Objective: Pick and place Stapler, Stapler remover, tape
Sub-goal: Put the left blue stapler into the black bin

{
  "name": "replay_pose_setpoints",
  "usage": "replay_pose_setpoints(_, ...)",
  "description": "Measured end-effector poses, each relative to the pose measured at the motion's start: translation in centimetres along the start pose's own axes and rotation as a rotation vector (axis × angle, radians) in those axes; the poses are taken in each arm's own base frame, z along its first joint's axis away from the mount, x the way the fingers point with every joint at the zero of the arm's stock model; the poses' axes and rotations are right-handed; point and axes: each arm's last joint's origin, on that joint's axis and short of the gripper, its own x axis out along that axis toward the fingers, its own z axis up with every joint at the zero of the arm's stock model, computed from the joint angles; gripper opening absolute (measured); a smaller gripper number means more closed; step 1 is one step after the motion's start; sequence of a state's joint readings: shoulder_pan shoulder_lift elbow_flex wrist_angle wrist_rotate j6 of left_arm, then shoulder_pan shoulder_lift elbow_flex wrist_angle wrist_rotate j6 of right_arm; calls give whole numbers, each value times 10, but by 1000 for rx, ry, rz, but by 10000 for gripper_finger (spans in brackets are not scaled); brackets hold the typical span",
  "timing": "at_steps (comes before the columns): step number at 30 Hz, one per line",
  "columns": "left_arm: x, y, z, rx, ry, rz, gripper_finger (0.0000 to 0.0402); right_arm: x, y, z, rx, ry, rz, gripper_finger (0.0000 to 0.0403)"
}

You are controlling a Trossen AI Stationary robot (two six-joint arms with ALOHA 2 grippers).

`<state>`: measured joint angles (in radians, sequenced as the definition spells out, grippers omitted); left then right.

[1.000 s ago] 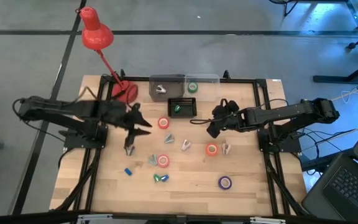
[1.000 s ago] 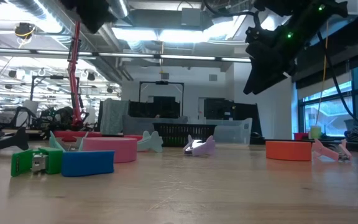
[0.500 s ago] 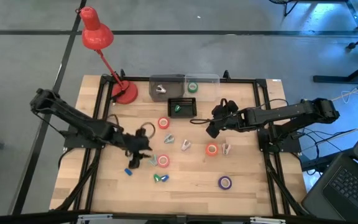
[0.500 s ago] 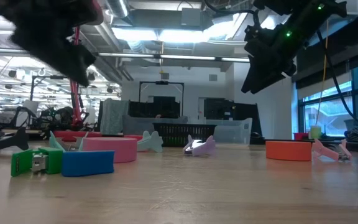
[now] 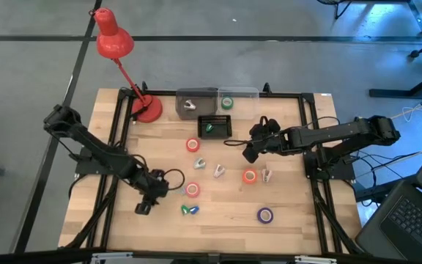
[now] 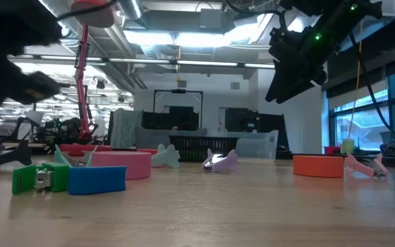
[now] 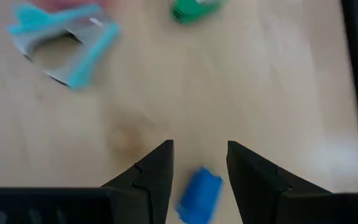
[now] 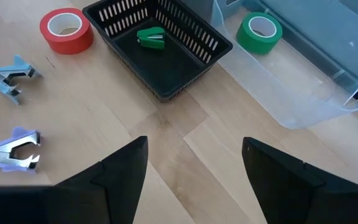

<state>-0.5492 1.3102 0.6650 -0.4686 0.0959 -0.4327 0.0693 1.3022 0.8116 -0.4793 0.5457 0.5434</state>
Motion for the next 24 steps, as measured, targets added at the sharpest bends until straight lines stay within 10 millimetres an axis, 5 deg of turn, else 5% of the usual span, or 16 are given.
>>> replay_pose_setpoints(7,-8,-15,-6,138,86,61,141,0,1,2,12,-14,8,264)
replay_pose_setpoints(18,36,-13,-15,299,316,80,141,0,1,2,12,-14,8,264)
replay_pose_setpoints(24,42,-12,-15,273,336,119,126,0,1,2,12,-14,9,264)
